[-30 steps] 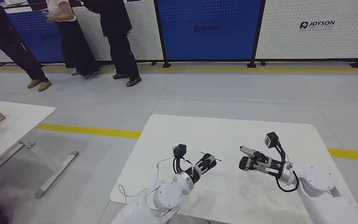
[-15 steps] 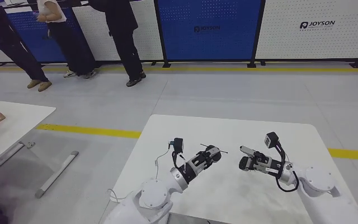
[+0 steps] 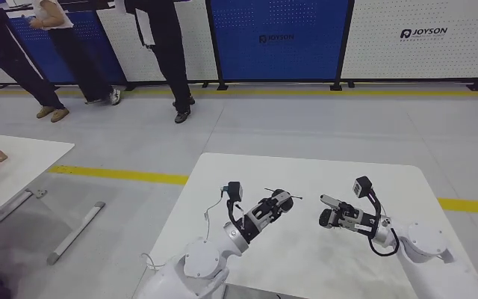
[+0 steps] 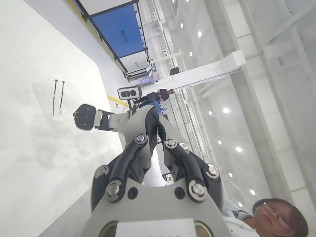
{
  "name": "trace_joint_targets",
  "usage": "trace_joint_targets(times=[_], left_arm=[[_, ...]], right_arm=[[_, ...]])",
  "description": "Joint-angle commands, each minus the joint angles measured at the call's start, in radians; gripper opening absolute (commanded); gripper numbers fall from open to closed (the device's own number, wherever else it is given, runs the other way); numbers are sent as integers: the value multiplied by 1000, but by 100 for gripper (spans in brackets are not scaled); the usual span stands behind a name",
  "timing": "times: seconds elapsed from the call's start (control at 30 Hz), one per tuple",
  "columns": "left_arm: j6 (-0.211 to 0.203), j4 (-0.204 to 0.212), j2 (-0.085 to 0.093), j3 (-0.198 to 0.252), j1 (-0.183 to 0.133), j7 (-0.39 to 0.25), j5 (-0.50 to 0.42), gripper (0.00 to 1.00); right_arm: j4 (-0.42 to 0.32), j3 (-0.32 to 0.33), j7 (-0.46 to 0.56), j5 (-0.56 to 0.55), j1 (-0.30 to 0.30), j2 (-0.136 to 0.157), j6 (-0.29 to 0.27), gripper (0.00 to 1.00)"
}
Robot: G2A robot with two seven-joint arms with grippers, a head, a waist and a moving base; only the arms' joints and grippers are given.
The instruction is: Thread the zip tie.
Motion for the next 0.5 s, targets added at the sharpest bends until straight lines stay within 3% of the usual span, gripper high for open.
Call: trace_joint_targets(times=[0.0,0.17,0.27,0.47], left_arm=[[-2,-10,0,-16,-6,17,18,0],[4,-44,1,-57,-9,39,65,0],[-13,-62,1,-76,7,49,64,0],[-13,-62,1,-76,7,49,64,0]], right_arm=[[0,0,0,0,0,0,0,100],[0,0,0,0,0,0,0,100],[0,0,0,0,0,0,0,100],[0,0,0,0,0,0,0,100]])
